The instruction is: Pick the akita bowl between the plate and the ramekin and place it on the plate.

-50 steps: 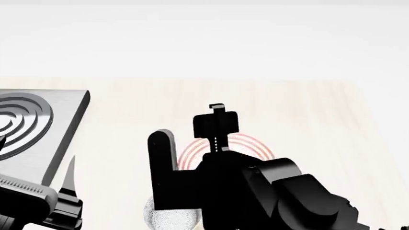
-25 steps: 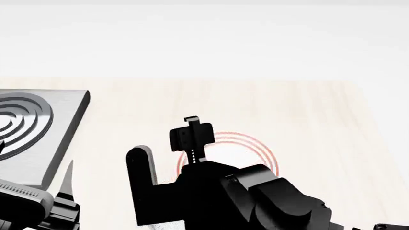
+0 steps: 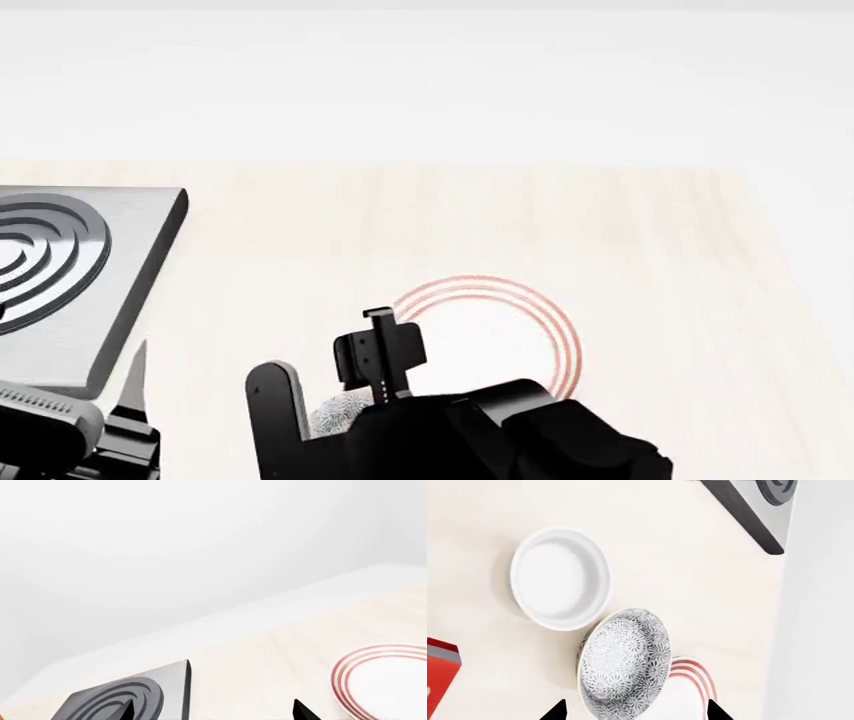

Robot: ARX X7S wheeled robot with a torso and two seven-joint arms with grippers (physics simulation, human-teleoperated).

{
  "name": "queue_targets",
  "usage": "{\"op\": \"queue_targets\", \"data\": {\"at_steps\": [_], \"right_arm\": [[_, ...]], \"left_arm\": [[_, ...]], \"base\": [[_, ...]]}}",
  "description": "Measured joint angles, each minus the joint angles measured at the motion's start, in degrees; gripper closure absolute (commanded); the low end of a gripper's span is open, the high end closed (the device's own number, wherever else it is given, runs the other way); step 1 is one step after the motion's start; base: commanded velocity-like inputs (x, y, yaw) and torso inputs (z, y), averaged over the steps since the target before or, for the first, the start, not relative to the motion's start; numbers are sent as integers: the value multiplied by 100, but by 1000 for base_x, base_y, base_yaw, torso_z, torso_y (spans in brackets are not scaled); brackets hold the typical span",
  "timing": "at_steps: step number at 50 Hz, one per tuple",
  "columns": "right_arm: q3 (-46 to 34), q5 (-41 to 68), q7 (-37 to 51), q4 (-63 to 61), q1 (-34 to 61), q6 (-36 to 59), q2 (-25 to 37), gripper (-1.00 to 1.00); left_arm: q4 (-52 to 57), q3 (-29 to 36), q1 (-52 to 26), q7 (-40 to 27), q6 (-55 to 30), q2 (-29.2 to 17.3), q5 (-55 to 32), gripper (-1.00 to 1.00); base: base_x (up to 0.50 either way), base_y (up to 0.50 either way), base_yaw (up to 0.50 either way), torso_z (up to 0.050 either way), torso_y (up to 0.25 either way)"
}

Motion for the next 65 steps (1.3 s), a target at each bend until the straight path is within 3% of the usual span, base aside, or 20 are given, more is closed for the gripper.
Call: {"op": "queue_targets", "data": {"at_steps": [65], "right_arm": [[-388,-54,-246,1486,-462,-759,-568,-100]], "left_arm": [[31,5,121,-3,105,-64,-105,-100]], "base": [[0,0,0,0,0]]}}
